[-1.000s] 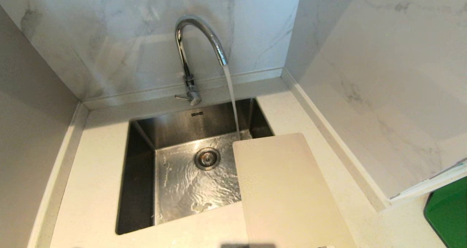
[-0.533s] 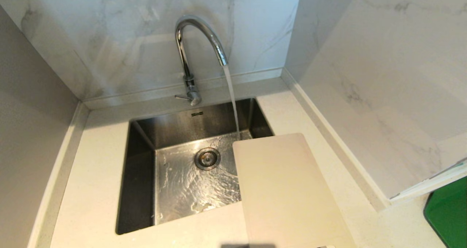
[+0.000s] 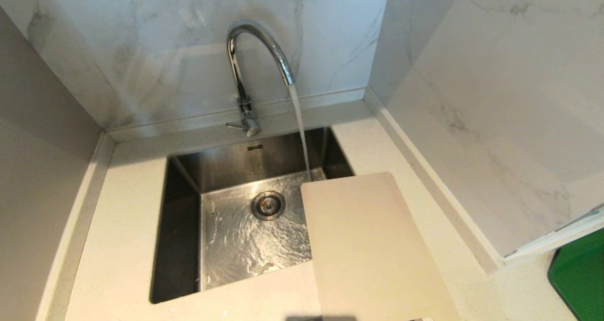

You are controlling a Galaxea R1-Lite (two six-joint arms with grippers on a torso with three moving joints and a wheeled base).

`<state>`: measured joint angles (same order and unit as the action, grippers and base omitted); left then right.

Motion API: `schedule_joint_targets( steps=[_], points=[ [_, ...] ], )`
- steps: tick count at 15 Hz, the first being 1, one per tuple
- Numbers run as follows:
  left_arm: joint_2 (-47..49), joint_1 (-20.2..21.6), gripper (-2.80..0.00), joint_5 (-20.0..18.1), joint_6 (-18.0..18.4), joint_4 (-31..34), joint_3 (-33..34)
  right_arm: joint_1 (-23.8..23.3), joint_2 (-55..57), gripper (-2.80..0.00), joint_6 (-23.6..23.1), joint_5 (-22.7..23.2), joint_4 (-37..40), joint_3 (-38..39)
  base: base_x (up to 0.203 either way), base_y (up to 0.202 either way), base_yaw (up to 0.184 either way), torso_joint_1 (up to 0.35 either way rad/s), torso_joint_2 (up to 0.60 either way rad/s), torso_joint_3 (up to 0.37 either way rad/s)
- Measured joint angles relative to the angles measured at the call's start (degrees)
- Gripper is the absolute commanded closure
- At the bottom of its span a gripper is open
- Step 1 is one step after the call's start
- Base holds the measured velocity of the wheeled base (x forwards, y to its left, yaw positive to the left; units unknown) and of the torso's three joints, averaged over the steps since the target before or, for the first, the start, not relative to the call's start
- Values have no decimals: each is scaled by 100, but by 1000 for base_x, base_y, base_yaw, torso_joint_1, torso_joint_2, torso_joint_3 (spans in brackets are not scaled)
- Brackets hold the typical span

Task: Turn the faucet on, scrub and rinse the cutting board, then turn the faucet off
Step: Pick up the cutting board

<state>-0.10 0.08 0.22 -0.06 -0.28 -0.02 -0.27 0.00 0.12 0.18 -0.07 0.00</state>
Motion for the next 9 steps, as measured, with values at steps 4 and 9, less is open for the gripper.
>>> schedule_joint_targets(
  steps=[4, 9],
  points=[
    [-1, -1, 0, 27, -74, 22, 2, 0, 0, 0, -68, 9, 32, 0, 0, 0, 0, 0, 0, 0],
    [-1, -1, 0, 2, -33, 37, 2, 0, 0, 0, -46, 5, 28, 0, 0, 0, 0, 0, 0, 0]
  ],
)
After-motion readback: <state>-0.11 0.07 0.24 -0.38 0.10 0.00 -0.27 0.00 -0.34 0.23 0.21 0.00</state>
